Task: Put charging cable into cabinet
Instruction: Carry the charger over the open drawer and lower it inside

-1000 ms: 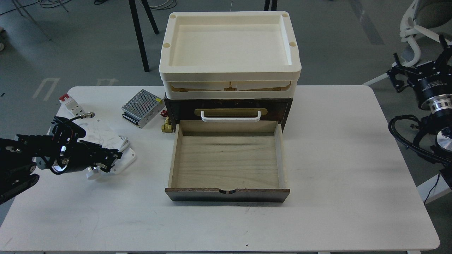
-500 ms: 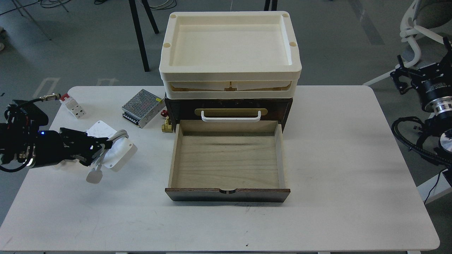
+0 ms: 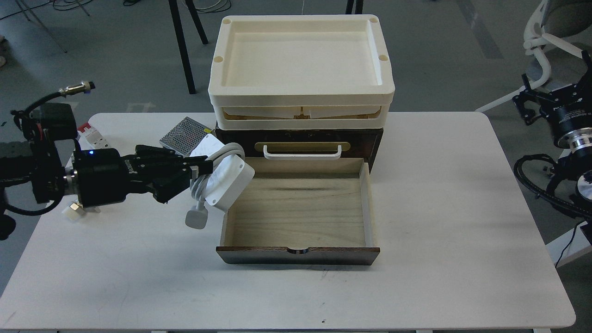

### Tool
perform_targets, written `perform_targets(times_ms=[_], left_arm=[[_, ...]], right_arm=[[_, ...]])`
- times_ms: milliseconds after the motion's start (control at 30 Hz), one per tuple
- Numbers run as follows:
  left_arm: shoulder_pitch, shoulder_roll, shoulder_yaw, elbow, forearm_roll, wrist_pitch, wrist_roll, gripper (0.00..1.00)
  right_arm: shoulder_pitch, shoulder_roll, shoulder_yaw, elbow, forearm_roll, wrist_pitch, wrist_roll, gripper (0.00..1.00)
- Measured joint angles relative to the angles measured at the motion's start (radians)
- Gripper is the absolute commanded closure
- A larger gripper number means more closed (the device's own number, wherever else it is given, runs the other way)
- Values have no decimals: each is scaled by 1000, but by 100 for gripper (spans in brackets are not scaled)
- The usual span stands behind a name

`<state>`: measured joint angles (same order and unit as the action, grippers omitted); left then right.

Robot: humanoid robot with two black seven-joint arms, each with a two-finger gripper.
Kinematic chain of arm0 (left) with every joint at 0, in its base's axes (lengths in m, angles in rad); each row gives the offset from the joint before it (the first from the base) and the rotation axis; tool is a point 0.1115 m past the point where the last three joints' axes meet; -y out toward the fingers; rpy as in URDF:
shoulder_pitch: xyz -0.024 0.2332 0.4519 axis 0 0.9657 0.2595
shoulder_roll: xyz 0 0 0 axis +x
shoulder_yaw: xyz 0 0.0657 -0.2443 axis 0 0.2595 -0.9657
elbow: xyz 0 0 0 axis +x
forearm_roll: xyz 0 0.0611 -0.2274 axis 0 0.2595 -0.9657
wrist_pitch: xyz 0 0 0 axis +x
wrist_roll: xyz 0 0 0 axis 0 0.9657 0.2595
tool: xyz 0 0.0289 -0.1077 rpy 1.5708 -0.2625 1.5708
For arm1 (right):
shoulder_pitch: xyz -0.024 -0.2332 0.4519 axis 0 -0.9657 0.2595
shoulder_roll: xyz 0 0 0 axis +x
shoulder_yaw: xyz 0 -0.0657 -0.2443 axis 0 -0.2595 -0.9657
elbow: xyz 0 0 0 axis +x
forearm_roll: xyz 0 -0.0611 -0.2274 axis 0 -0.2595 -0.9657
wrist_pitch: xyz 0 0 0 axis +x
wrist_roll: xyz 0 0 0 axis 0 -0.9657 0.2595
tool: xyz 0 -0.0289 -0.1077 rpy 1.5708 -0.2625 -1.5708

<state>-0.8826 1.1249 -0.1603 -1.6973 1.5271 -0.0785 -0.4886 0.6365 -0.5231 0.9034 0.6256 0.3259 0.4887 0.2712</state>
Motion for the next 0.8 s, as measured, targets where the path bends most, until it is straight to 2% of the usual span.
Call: perform_targets(times_ms=[133, 300, 567, 600, 633, 700, 733, 767, 800], left_arm=[[11, -146, -2, 37, -56, 1, 0, 100], [40, -299, -3, 149, -93, 2, 0, 100], [93, -457, 9, 382, -90, 3, 0, 100], [99, -467, 10, 403, -88, 3, 0, 98], [104, -475, 10, 419, -88, 3, 0, 86], [110, -483, 10, 432, -88, 3, 0, 57], [111, -485, 10, 433, -88, 2, 0, 42], [112, -485, 10, 432, -89, -1, 0, 20], [112, -485, 8, 430, -92, -3, 0, 12]], right_arm=[[0, -10, -3, -1, -1, 0, -1, 0], [0, -6, -6, -2, -1, 0, -1, 0], [-6, -10, -6, -1, 0, 0, 0, 0], [-7, -10, -6, 0, 0, 0, 0, 0], [-7, -10, -6, 0, 0, 0, 0, 0], [-7, -10, -5, 1, 1, 0, 0, 0], [-7, -10, -5, 1, 1, 0, 0, 0], [-7, -11, -5, 1, 1, 0, 0, 0], [-8, -11, -5, 1, 1, 0, 0, 0]])
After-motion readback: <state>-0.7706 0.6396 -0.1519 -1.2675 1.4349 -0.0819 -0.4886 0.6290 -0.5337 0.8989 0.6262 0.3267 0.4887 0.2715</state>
